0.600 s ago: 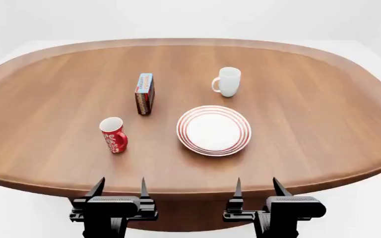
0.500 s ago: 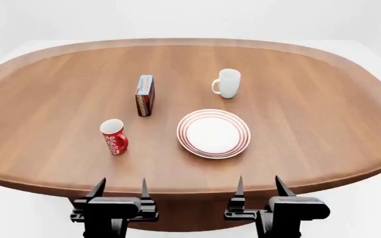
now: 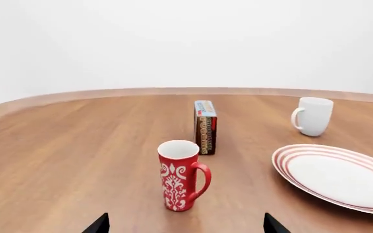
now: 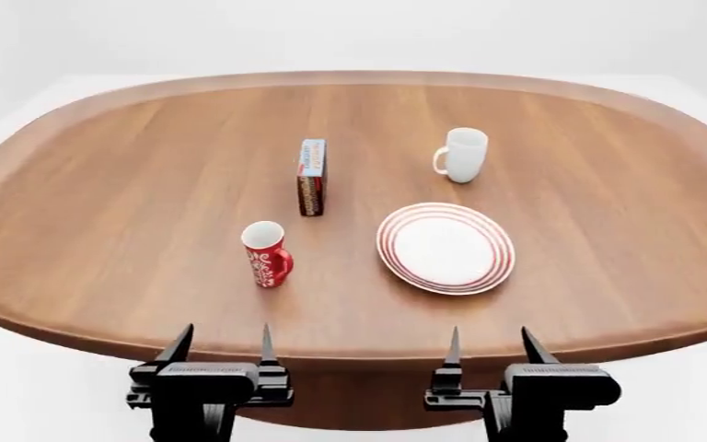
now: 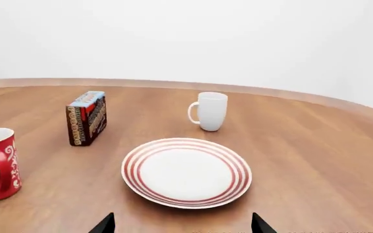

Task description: Pick up the red mug and put it on the plate

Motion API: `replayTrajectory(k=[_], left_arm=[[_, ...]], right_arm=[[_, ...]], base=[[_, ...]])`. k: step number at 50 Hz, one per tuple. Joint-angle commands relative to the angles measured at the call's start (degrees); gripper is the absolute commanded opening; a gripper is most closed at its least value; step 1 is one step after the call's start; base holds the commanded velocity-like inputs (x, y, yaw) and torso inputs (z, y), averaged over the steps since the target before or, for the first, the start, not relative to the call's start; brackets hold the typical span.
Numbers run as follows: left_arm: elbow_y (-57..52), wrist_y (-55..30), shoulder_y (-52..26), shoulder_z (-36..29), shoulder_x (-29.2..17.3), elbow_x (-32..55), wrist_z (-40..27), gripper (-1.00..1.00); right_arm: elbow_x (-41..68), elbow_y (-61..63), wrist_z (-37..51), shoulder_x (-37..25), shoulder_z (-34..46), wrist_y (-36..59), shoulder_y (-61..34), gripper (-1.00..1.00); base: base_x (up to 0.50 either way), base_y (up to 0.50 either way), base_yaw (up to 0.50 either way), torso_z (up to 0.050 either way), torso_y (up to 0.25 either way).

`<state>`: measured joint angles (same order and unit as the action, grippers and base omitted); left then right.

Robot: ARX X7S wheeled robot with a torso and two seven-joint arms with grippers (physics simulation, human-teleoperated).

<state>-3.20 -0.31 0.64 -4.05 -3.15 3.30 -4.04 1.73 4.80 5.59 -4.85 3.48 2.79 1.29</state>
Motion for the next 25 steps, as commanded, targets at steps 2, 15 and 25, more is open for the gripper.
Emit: replayTrajectory(k=[2, 15, 25], left_arm=[[-1.7, -1.0, 0.2, -1.0, -1.0, 2.0, -1.2, 1.0], [-2.2, -1.2, 0.5, -2.5, -2.1, 2.7, -1.8, 1.0], [-3.0, -1.5, 0.5, -3.1, -2.9, 3.5, -2.6, 1.0]], right_arm=[[1.0, 1.1, 0.5, -1.3, 1.4, 1.7, 0.0, 1.0], [-0.1, 2.6, 1.7, -2.3, 3.1, 3.1, -0.3, 1.0], [0.6, 2.7, 2.1, -2.7, 3.6, 3.1, -0.3, 1.0]], base=[[0.0, 0.5, 0.0, 0.0, 0.0], [0.0, 0.5, 0.0, 0.0, 0.0], [0.0, 0.5, 0.0, 0.0, 0.0]])
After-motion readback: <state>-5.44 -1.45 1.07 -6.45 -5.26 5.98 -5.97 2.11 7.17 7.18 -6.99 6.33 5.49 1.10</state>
